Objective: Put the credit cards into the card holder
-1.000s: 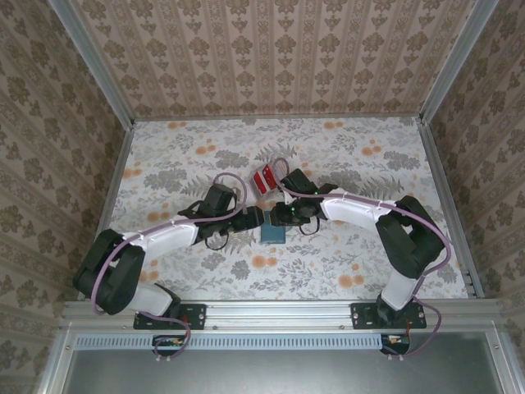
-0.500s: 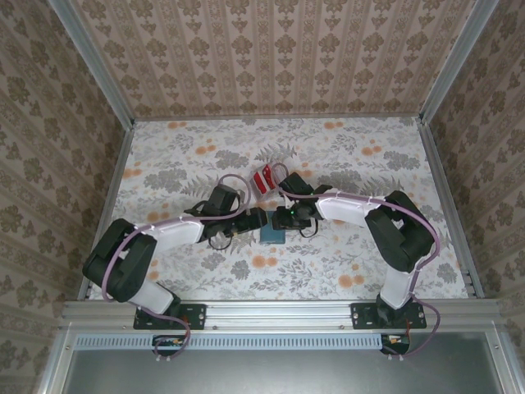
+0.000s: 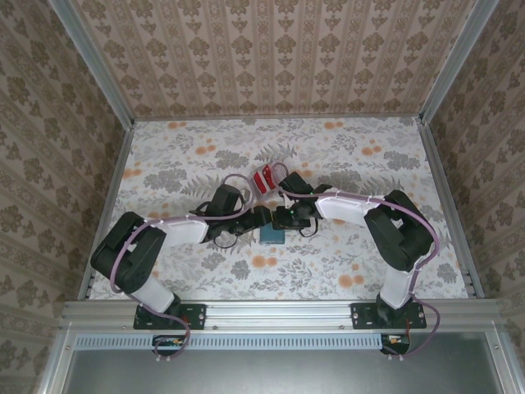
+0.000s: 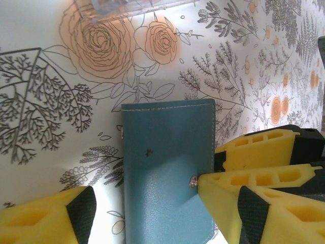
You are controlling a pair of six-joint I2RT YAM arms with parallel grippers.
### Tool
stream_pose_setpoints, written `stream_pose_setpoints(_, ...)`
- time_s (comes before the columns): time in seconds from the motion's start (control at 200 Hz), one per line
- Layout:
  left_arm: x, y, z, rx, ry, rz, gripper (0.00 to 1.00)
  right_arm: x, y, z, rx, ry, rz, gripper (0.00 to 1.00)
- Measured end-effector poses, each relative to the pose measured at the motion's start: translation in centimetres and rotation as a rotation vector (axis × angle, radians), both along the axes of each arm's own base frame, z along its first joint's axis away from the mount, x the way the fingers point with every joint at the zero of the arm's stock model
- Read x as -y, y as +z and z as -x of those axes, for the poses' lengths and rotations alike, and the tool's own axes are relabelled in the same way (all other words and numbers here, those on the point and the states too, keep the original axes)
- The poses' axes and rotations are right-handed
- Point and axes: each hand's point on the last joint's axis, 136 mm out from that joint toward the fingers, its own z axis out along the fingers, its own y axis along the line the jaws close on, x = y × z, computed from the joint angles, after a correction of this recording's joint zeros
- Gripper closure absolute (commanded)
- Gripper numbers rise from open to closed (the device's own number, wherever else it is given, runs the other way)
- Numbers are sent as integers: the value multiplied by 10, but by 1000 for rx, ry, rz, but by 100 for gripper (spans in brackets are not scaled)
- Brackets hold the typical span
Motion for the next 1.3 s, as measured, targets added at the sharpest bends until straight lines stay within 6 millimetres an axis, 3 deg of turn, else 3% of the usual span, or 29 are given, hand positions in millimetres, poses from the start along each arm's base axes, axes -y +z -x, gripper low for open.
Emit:
stream_pose_setpoints(1.0,19,3,2,-2,-3,54,24,9,2,6,-43,-62,-45,66)
stream_pose_setpoints(1.3,13,14,3,18,4,77,25,6,16,8,-30,-68,-103,67)
